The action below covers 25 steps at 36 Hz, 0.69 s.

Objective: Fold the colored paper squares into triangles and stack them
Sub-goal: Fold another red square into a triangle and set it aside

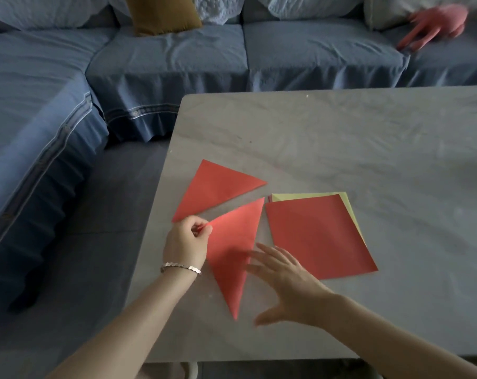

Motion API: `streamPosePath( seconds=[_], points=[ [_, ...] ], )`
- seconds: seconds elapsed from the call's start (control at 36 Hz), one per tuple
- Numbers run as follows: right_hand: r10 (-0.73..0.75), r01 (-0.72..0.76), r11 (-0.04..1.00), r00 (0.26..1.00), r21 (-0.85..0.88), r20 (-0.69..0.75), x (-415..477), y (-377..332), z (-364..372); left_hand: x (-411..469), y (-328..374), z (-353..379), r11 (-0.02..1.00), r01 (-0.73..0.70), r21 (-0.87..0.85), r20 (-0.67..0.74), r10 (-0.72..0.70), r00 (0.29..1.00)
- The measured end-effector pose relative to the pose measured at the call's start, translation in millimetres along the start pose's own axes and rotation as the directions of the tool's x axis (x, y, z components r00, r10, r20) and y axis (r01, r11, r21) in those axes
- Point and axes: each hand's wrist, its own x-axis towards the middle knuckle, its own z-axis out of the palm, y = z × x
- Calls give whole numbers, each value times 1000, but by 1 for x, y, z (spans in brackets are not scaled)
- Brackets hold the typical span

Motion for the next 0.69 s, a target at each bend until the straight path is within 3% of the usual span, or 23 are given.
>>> streamPosePath(
  seconds=[0.08, 0.19, 0.39, 0.47, 0.53, 0.58, 0.64, 0.69],
  points=[
    [120, -104, 990, 976, 96, -183, -13, 24, -8, 19, 23, -13, 981, -187, 42, -49, 189, 981],
    [340, -301, 938, 894, 172, -292, -27, 48, -21, 63, 56, -23, 953, -282, 106, -52, 289, 956],
    [575, -534, 818, 747, 214, -333, -45, 73, -29, 79, 76, 3, 892, -282, 355, -47, 318, 947],
    [677, -644, 733, 665, 218, -314, -48, 78, -33, 41, 74, 30, 859, -438, 266, 61, 438, 897],
    [740, -691, 673, 617, 265, -268, -50, 81, -33, 7, 76, 45, 943, -314, 112, 266, 276, 924],
    [769, -718, 640, 598, 274, -227, -52, 84, -33, -17, 75, 61, 996, -39, 83, 422, 0, 907],
    [766, -724, 643, 607, 250, -213, -52, 84, -32, -31, 77, 72, 985, 174, 20, 447, -164, 879],
    [759, -719, 651, 614, 242, -216, -53, 85, -31, -35, 83, 76, 955, 292, -57, 437, -239, 867]
  ],
)
